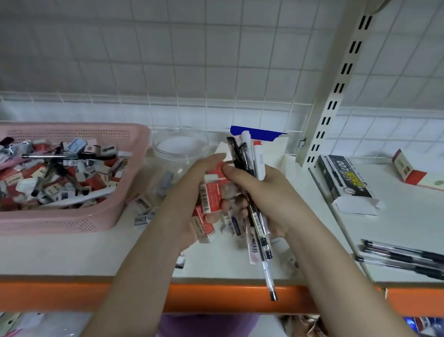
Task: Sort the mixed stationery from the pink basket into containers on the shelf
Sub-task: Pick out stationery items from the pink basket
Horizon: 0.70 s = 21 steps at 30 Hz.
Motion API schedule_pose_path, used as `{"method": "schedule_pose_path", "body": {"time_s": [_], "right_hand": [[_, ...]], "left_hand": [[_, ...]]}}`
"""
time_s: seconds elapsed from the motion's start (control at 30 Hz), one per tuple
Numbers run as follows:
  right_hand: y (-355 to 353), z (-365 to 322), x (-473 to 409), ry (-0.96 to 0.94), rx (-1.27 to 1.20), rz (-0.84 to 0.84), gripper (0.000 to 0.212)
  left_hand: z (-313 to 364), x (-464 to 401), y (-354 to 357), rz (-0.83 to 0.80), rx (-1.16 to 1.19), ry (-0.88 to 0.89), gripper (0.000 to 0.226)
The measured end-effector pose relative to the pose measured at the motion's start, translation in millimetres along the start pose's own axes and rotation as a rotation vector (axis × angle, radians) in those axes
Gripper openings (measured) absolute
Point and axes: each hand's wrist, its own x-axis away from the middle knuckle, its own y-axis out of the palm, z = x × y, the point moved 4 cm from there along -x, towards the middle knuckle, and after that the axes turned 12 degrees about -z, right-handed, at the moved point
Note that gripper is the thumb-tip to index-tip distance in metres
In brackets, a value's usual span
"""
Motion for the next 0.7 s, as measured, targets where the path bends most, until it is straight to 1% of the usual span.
{"method": "schedule_pose_path", "body": {"time_s": [0.07,0.13,0.23,0.27,0.33,0.4,0.5,0.53,0.63,0.7], "right_hand": [[-12,1,4,0.019,-0.126,0.061,0.019],[-28,1,10,0.01,-0.195,0.144,0.018],[-63,-2,28,-0.054,-0.271,0.273,0.016],[-79,-3,38,-0.073,-0.283,0.31,0.016],[-117,-5,63,-0.102,-0.29,0.386,0.016],[-163,-6,93,-0.129,-0.288,0.47,0.016],[-238,-4,135,-0.14,-0.277,0.555,0.019],[-264,-2,148,-0.129,-0.258,0.578,0.019],[-335,2,176,-0.069,-0.12,0.605,0.015],[-371,6,183,-0.009,-0.019,0.592,0.012]], "left_hand": [[-2,-7,5,-0.022,-0.012,-0.031,0.022],[-8,-15,14,-0.009,-0.002,-0.052,0.018],[-23,-31,34,-0.003,0.034,-0.094,0.013],[-30,-35,45,0.011,0.052,-0.118,0.013],[-47,-44,74,0.001,0.054,-0.158,0.02],[-69,-54,113,-0.07,0.036,-0.206,0.026],[-114,-71,178,-0.186,-0.012,-0.266,0.019],[-130,-76,198,-0.203,-0.016,-0.265,0.021],[-176,-90,250,-0.187,0.036,-0.224,0.027],[-199,-97,275,-0.116,0.076,-0.235,0.028]]}}
